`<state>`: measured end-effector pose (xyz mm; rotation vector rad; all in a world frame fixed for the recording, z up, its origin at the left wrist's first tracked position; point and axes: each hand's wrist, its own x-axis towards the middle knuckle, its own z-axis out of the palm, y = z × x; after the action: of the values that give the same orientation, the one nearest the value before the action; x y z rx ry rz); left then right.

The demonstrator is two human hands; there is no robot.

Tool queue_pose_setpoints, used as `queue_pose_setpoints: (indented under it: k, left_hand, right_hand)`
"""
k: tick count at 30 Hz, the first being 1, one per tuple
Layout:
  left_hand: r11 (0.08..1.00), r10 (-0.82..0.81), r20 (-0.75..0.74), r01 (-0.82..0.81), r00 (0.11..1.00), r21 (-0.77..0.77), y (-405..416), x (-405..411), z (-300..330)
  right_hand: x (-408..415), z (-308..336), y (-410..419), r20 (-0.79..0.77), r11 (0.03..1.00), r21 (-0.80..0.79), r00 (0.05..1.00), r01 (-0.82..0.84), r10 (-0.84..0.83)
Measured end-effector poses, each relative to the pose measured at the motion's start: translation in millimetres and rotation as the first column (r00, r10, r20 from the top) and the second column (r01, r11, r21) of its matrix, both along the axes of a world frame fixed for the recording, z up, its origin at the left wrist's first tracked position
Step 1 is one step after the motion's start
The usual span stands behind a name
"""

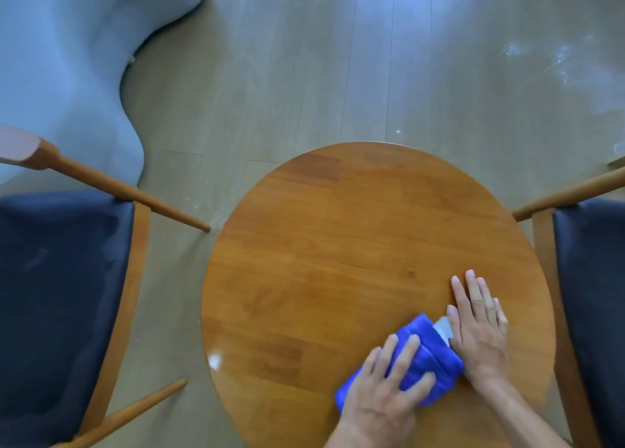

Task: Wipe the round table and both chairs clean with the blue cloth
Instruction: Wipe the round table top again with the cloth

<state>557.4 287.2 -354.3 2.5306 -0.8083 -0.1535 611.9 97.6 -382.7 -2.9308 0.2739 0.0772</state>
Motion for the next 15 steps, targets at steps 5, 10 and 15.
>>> queue_pose_setpoints:
  k: [5, 10, 15]
  left_hand:
    - [0.948, 0.301, 0.106, -0.31, 0.948, 0.073, 114.4, 74.8, -5.3]
    - [0.632, 0.762, 0.049, -0.758, 0.646, 0.161, 171.3, 86.2, -10.7]
    - [0.754, 0.648, -0.154, -0.657, 0.746, -0.006, 51.0, 27.9, -4.1]
  right_hand:
    - [0.1, 4.5, 1.8, -0.043, 0.999, 0.046, 0.999, 0.015, -0.013]
    - [2.1, 7.6, 6.7, -0.078, 0.998, 0.051, 0.997, 0.033, -0.029]
    - [13.0, 14.2, 22.0, -0.155, 0.969, 0.166, 0.975, 0.183, -0.158]
